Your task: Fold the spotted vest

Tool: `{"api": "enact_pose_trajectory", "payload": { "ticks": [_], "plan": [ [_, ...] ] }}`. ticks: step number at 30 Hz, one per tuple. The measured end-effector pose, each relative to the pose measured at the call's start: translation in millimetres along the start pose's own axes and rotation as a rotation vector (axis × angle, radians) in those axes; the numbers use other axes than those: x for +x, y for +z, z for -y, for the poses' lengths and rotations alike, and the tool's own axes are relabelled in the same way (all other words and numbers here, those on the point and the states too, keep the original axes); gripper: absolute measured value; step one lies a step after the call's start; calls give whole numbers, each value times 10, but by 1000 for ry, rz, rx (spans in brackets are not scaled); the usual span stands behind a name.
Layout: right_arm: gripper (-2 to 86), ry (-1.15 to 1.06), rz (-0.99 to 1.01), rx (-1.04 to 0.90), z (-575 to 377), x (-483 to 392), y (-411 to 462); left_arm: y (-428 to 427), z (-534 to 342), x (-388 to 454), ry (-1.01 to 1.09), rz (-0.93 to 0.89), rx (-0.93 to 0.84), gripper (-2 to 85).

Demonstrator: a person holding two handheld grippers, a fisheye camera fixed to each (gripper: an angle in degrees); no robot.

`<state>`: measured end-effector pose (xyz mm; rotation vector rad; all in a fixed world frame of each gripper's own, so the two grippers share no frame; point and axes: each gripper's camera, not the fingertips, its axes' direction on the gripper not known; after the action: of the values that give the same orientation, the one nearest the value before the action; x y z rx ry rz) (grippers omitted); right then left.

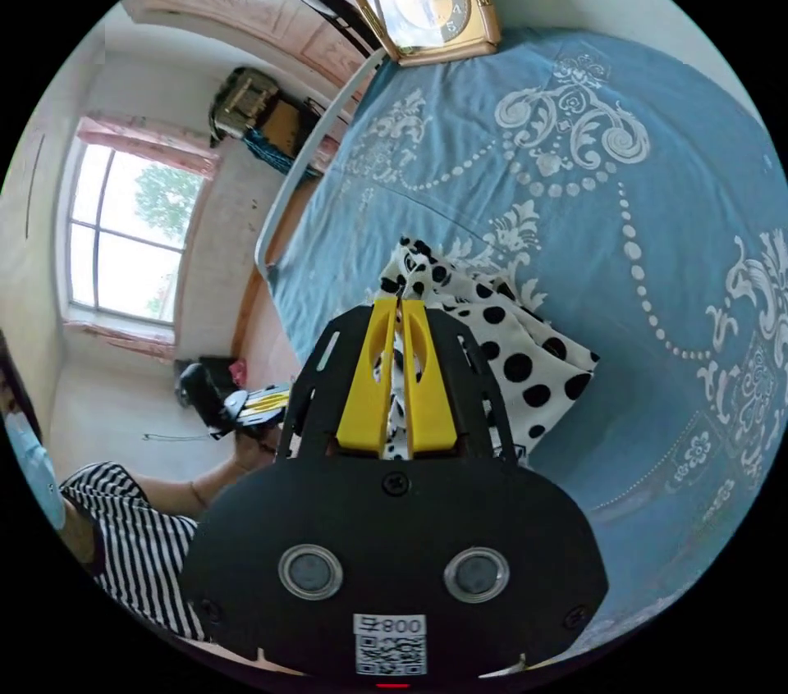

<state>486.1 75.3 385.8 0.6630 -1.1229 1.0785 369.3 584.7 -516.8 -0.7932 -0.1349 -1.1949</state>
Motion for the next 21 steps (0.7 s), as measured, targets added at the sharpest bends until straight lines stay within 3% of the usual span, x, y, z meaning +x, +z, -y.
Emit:
{"api": "enact_pose_trajectory", "payload": {
  "ticks": [5,9,11,14,18,21],
  "plan": [
    [6,31,79,-26,235,80,197,28,32,128,93,-76,-66,84],
    [6,68,96,-32,313,157,344,225,-5,394,209,125,-219,31],
    [6,88,108,-28,334,216,387,186,-10,421,202,203,-213,20],
    [7,118,124,-20,390,314,466,-11,-6,237,81,94,-144,15],
    [6,160,117,-69,472,463,698,-258,-160,-352,-240,-163,-1,25],
    [6,187,121,-74,466,576,795,-422,-172,-323,-195,-153,53,53]
  ]
}}
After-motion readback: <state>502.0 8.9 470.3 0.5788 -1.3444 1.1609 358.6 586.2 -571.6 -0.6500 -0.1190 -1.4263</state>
